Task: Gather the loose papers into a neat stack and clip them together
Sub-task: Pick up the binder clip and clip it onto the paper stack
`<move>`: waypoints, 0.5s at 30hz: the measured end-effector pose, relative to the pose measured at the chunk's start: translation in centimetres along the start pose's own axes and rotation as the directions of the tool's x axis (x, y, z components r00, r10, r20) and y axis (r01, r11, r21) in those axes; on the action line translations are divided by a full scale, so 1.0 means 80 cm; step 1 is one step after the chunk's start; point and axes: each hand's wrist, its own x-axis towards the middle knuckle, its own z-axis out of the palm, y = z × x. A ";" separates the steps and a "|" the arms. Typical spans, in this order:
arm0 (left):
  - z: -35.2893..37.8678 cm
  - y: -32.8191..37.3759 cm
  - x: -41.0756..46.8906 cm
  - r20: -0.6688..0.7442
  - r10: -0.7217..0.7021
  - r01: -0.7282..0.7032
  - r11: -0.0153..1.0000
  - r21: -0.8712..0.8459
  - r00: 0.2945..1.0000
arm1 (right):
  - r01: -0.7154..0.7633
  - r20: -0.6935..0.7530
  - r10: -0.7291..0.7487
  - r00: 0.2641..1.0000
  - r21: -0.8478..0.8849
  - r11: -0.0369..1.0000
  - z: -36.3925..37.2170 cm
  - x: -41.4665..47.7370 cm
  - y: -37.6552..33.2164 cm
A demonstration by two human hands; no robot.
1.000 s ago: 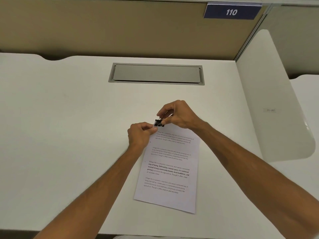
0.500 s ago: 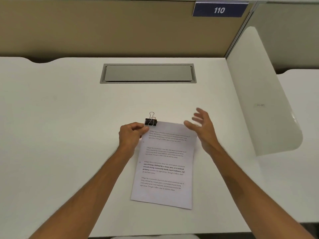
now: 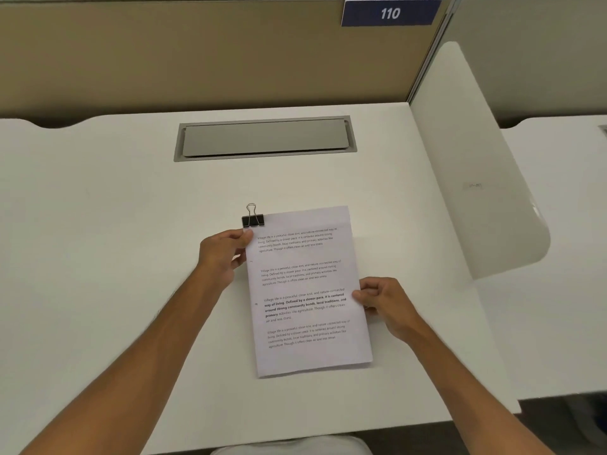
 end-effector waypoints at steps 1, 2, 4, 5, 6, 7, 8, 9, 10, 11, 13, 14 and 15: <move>0.000 0.000 -0.001 0.015 0.002 -0.002 1.000 0.005 1.000 | 0.019 -0.012 -0.019 1.000 -0.005 1.000 -0.001 -0.002 -0.003; 0.002 0.000 -0.004 0.031 0.007 -0.008 1.000 0.026 0.999 | 0.031 -0.024 -0.031 0.999 -0.007 0.999 -0.003 -0.003 -0.006; 0.005 -0.005 -0.013 0.057 0.020 -0.026 0.994 0.105 0.998 | 0.040 -0.046 -0.041 0.998 -0.009 0.999 -0.009 -0.005 -0.012; 0.005 -0.010 -0.019 0.071 0.018 -0.028 0.989 0.142 0.997 | 0.041 -0.055 -0.042 0.998 -0.010 0.999 -0.012 -0.005 -0.016; 0.005 -0.018 -0.025 0.094 0.009 -0.025 0.985 0.173 0.996 | 0.043 -0.066 -0.044 0.997 -0.009 0.999 -0.016 -0.005 -0.019; 0.003 -0.027 -0.032 0.124 -0.007 -0.019 0.979 0.202 0.992 | 0.047 -0.080 -0.048 0.996 -0.006 0.999 -0.020 -0.004 -0.022; 0.001 -0.038 -0.039 0.159 -0.024 -0.014 0.972 0.234 0.987 | 0.052 -0.096 -0.052 0.994 0.000 0.999 -0.025 -0.004 -0.025; 0.000 -0.049 -0.045 0.192 -0.043 -0.010 0.964 0.264 0.981 | 0.056 -0.111 -0.055 0.992 0.007 0.998 -0.029 -0.003 -0.029; -0.001 -0.058 -0.050 0.219 -0.058 -0.006 0.959 0.285 0.974 | 0.060 -0.124 -0.058 0.991 0.012 0.998 -0.034 -0.002 -0.032; -0.001 -0.066 -0.053 0.240 -0.066 -0.006 0.957 0.290 0.969 | 0.063 -0.134 -0.061 0.989 0.015 0.998 -0.039 -0.001 -0.036; 0.005 -0.072 -0.055 0.262 -0.054 -0.022 0.960 0.278 0.964 | 0.073 -0.141 -0.071 0.987 0.005 0.997 -0.049 0.001 -0.044; 0.012 -0.071 -0.054 0.266 -0.038 -0.037 0.962 0.271 0.963 | 0.079 -0.146 -0.079 0.986 -0.008 0.997 -0.055 0.003 -0.047; 0.020 -0.070 -0.052 0.265 -0.018 -0.055 0.962 0.267 0.964 | 0.086 -0.154 -0.089 0.984 -0.027 0.996 -0.061 0.005 -0.051</move>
